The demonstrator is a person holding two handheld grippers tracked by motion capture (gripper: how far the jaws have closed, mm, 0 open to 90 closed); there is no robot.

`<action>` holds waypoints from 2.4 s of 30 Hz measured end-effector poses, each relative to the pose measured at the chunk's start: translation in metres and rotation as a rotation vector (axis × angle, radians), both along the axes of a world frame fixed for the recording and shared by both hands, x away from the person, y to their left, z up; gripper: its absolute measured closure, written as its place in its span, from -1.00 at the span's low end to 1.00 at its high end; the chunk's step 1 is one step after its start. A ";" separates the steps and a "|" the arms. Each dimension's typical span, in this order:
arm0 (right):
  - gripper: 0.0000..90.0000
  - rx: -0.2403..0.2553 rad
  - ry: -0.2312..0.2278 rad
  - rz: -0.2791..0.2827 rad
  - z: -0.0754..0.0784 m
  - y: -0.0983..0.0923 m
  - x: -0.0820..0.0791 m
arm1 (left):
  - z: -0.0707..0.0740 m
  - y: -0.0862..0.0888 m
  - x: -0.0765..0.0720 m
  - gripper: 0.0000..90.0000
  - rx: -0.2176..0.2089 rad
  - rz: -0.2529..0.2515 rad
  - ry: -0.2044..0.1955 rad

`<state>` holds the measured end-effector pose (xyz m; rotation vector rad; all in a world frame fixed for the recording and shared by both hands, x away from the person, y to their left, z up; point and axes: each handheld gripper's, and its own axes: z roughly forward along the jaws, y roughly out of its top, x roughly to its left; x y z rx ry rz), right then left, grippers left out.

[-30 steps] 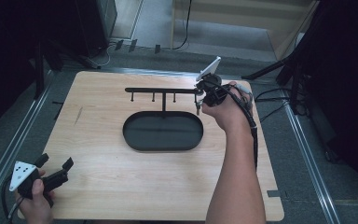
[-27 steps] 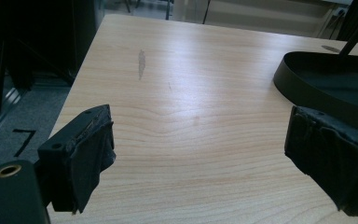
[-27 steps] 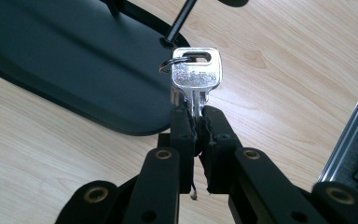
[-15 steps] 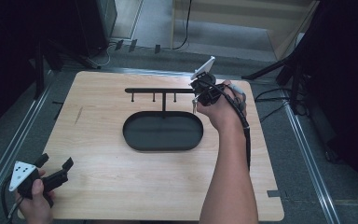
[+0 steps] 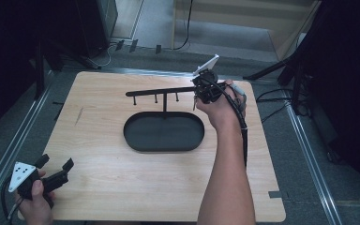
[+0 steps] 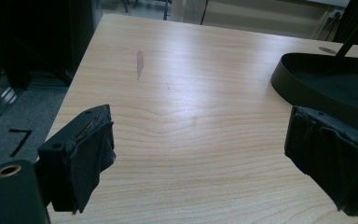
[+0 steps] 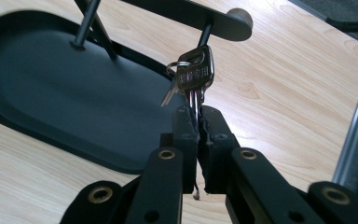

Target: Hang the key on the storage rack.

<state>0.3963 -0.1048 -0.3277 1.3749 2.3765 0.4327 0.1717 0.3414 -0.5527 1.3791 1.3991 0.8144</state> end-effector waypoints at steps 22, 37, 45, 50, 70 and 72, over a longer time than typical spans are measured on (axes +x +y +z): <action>0.86 0.058 -0.123 -0.092 0.001 -0.016 0.004 | 0.000 0.000 0.000 -0.81 -0.001 -0.003 -0.001; 0.69 0.046 -0.068 -0.165 -0.021 -0.045 0.002 | 0.000 0.000 0.000 -0.81 0.004 -0.007 0.000; 0.70 0.053 -0.028 -0.194 -0.034 -0.062 -0.001 | 0.000 0.000 0.000 -0.81 0.004 -0.008 0.000; 0.71 0.060 -0.001 -0.213 -0.047 -0.074 -0.004 | 0.000 0.000 0.000 -0.81 0.006 -0.008 0.001; 0.25 0.120 0.036 -0.310 -0.117 -0.135 -0.023 | 0.000 0.000 0.000 -0.81 0.004 -0.009 0.001; 0.09 0.134 -0.014 -0.325 -0.124 -0.143 -0.030 | 0.000 0.000 0.000 -0.81 0.004 -0.009 0.001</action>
